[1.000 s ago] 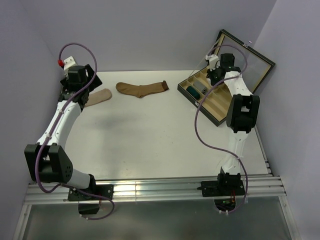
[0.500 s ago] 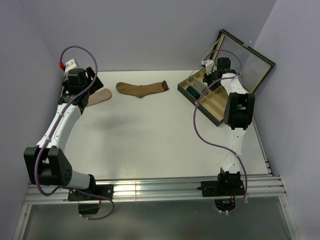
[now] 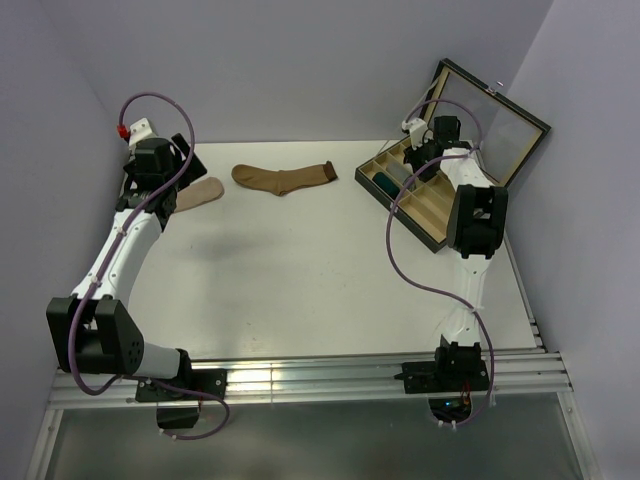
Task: Roll the socks
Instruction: Place the sock in the storage box.
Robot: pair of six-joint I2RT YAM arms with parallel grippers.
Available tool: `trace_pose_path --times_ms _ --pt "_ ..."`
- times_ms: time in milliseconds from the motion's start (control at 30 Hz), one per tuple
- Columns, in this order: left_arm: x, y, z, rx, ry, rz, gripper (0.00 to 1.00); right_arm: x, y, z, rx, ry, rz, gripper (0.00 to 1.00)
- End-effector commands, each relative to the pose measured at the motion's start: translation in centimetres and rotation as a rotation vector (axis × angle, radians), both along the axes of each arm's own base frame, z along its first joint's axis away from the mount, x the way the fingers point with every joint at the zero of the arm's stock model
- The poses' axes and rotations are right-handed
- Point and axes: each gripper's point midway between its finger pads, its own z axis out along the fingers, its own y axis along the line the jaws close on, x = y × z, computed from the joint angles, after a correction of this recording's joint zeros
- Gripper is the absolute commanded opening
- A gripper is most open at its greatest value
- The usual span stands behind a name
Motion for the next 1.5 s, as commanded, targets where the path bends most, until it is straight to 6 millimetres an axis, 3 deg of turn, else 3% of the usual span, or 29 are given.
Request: trace_pose_path --times_ms 0,533,667,833,933,1033,1200,1467 --pt "-0.2 0.0 2.6 -0.002 -0.079 -0.011 0.99 1.2 1.2 2.6 0.017 -0.078 0.045 0.48" --pt "-0.4 0.1 2.5 0.007 -0.077 -0.009 1.0 0.4 1.8 5.7 0.051 -0.108 0.043 0.61" --pt "-0.4 0.2 2.6 0.008 -0.08 -0.008 0.99 0.5 1.7 7.8 0.061 -0.154 0.014 0.61" --pt "-0.5 0.2 2.6 0.01 -0.078 -0.005 0.99 0.4 2.2 9.0 0.097 -0.182 0.011 0.54" --pt "-0.5 0.2 2.6 0.009 -0.08 -0.005 0.99 0.7 2.3 8.9 0.118 -0.187 -0.005 0.46" --pt "-0.5 0.2 2.7 0.009 -0.083 -0.005 0.99 1.0 2.5 8.3 0.148 -0.183 -0.022 0.32" --pt "-0.5 0.3 2.6 0.01 -0.082 -0.001 1.0 1.5 2.0 6.2 0.148 -0.141 -0.05 0.16" --pt "-0.7 0.2 2.9 0.008 -0.086 -0.005 1.0 0.0 1.3 2.5 0.119 -0.031 -0.061 0.1"
